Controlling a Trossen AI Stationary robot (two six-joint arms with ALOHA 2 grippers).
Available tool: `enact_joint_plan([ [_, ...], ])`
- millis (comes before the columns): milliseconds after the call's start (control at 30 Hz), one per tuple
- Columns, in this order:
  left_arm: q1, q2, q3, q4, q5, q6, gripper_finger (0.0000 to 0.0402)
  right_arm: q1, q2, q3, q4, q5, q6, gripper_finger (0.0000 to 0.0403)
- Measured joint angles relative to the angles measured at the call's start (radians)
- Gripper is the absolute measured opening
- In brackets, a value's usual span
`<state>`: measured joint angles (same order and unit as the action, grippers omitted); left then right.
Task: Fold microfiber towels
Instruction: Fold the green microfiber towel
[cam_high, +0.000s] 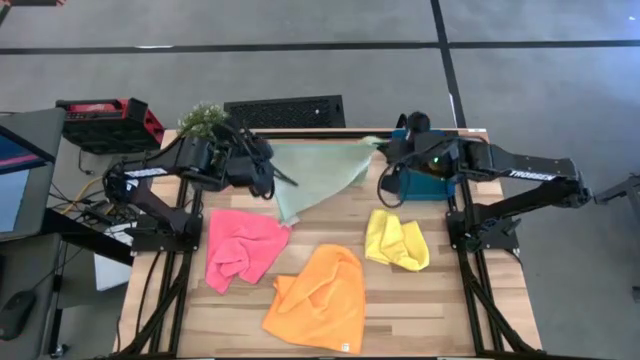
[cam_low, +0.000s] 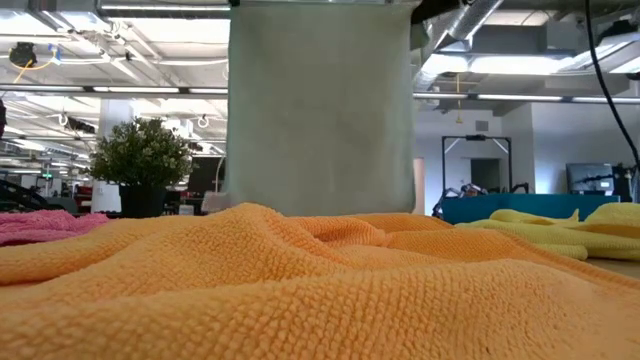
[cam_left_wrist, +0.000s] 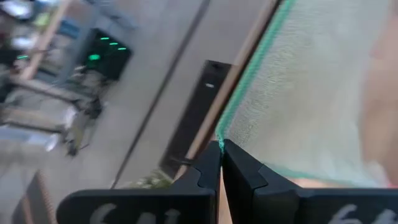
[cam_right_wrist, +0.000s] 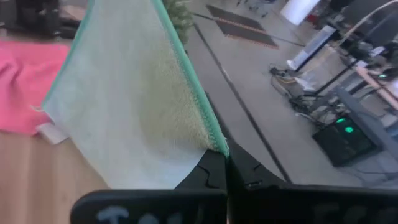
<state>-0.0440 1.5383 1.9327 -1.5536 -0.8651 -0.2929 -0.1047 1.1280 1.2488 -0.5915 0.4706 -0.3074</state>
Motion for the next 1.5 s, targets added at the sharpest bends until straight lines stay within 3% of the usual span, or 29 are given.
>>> enact_joint_plan([
  [133,0.077,0.000,0.000,0.059,-0.059,0.077,0.0000,-0.059,0.037,0.040,-0.007,-0.002,-0.029,0.0004],
  [467,0.322,0.017,-0.001,0.285,-0.053,0.331,0.0000,-0.240,0.150,0.142,0.087,-0.002,-0.151,0.0004],
  [667,0.386,0.020,-0.001,0.447,-0.003,0.443,0.0000,-0.282,0.170,0.207,0.135,0.005,-0.206,0.0004],
  [867,0.359,0.019,-0.001,0.382,0.068,0.450,0.0000,-0.244,0.169,0.208,-0.041,0.005,-0.123,0.0004],
  [967,0.330,0.020,-0.001,0.291,0.152,0.390,0.0000,-0.221,0.169,0.192,-0.122,0.002,-0.048,0.0005],
  [1300,0.167,0.020,-0.004,0.049,0.281,0.123,0.0000,-0.122,0.170,0.092,-0.276,-0.087,0.149,0.0005],
  [1500,0.048,0.020,-0.136,0.031,0.313,0.016,0.0000,-0.023,0.170,0.018,-0.318,-0.089,0.246,0.0006],
])
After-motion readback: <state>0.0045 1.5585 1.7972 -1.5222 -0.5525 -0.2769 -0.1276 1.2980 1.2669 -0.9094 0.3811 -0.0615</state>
